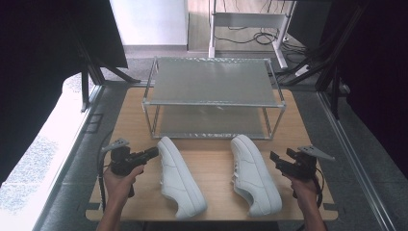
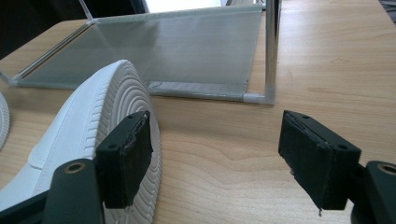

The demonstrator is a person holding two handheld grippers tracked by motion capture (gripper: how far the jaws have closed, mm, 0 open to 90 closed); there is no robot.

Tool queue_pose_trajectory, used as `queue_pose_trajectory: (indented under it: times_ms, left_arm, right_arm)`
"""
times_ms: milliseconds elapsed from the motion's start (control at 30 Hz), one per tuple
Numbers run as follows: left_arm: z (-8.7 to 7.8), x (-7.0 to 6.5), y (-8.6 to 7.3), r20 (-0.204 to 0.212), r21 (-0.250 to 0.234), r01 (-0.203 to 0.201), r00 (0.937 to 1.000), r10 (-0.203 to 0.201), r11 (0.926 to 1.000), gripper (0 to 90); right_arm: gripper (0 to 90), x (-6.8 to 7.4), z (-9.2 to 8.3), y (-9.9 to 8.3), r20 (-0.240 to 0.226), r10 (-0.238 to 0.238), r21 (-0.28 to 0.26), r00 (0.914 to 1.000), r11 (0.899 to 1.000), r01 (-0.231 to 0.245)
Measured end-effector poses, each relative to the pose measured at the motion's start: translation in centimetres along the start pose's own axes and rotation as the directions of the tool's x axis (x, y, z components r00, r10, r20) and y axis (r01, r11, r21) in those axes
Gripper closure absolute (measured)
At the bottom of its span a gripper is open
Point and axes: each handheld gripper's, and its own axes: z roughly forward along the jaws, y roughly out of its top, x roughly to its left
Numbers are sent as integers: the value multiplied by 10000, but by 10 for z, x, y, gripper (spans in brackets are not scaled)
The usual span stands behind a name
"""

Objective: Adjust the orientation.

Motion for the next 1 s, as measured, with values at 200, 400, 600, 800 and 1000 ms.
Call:
queue_pose_trajectory:
  times_ms: [200, 400, 600, 800, 1000]
  left_arm:
    - [-6, 7, -4, -471, 269, 113, 9988, -100, 9996, 868]
    - [-7, 17, -18, -1090, 612, 382, 9936, -314, 9974, 868]
    - [-8, 29, -40, -1472, 937, 808, 9869, -665, 9923, 871]
    - [-2, 27, -49, -1258, 1201, 930, 9890, -778, 9884, 865]
    - [7, 16, -50, -950, 1473, 653, 9941, -516, 9869, 866]
  right_arm:
    - [266, 0, 1, -2, -131, 104, 69, 9999, 9999, -103]
    - [279, 3, 2, -3, -158, -36, 130, 9999, 9999, 38]
    - [284, 1, 3, -4, -142, 14, 293, 9999, 9996, -10]
    - [285, 0, 5, -6, -80, 145, 397, 9999, 9991, -142]
    - [284, -2, 5, -7, -43, 108, 487, 9999, 9988, -106]
